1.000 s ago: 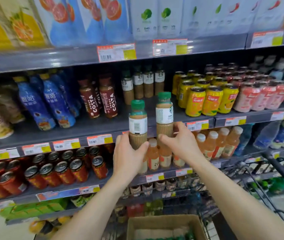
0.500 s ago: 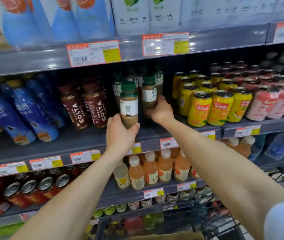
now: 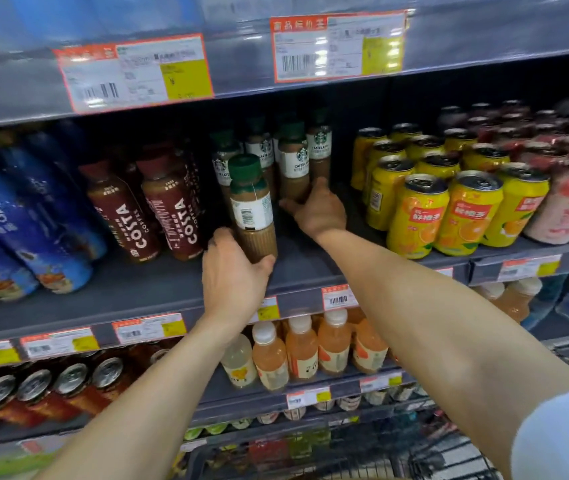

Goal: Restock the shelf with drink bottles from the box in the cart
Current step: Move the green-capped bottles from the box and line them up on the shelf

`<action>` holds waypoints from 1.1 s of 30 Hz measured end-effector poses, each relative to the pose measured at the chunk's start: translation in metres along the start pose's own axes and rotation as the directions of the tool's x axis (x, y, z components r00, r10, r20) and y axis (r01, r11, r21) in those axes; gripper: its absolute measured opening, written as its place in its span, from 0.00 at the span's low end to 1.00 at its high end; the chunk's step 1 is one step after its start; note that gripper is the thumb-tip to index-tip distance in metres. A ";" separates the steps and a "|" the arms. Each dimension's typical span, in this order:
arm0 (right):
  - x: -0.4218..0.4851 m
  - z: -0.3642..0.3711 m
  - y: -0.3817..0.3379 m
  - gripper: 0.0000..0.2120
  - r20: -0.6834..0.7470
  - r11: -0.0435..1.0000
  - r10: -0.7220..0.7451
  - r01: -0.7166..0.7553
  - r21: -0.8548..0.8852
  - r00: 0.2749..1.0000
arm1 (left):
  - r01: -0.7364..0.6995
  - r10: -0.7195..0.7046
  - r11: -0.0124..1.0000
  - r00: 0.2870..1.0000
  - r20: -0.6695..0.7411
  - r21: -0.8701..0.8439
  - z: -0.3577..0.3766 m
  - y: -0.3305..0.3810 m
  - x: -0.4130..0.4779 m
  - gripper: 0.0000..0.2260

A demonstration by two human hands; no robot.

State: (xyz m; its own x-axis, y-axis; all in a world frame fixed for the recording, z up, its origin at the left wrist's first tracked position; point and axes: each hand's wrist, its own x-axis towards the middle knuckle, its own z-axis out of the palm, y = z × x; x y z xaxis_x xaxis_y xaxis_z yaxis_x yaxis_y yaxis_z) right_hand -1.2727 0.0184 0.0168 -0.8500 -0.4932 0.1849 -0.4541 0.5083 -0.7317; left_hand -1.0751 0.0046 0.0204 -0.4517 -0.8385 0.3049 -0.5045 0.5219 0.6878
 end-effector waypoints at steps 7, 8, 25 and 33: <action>0.004 0.001 0.005 0.25 -0.019 0.999 -0.029 0.028 -0.047 0.999 | 0.018 -0.022 0.994 0.999 0.036 0.107 0.018 0.017 0.028 0.25; 0.005 0.002 0.005 0.25 -0.016 0.999 -0.022 0.021 -0.050 1.000 | 0.012 -0.017 0.993 0.999 0.042 0.121 0.021 0.019 0.033 0.25; 0.010 0.005 0.010 0.21 0.032 0.998 -0.019 0.021 -0.056 0.999 | 0.041 -0.039 0.996 0.999 -0.021 0.075 0.063 0.031 0.081 0.15; 0.013 0.008 0.011 0.18 0.019 0.995 -0.020 0.022 -0.098 1.000 | 0.051 -0.050 0.994 0.999 -0.017 0.100 0.068 0.031 0.092 0.13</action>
State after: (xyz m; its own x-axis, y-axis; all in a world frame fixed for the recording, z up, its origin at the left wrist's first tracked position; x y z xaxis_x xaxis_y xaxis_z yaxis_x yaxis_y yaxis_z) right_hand -1.2866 0.0122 0.0056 -0.8355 -0.5168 0.1868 -0.4965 0.5644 -0.6595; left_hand -1.1824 -0.0457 0.0247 -0.4134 -0.8659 0.2815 -0.5981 0.4914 0.6331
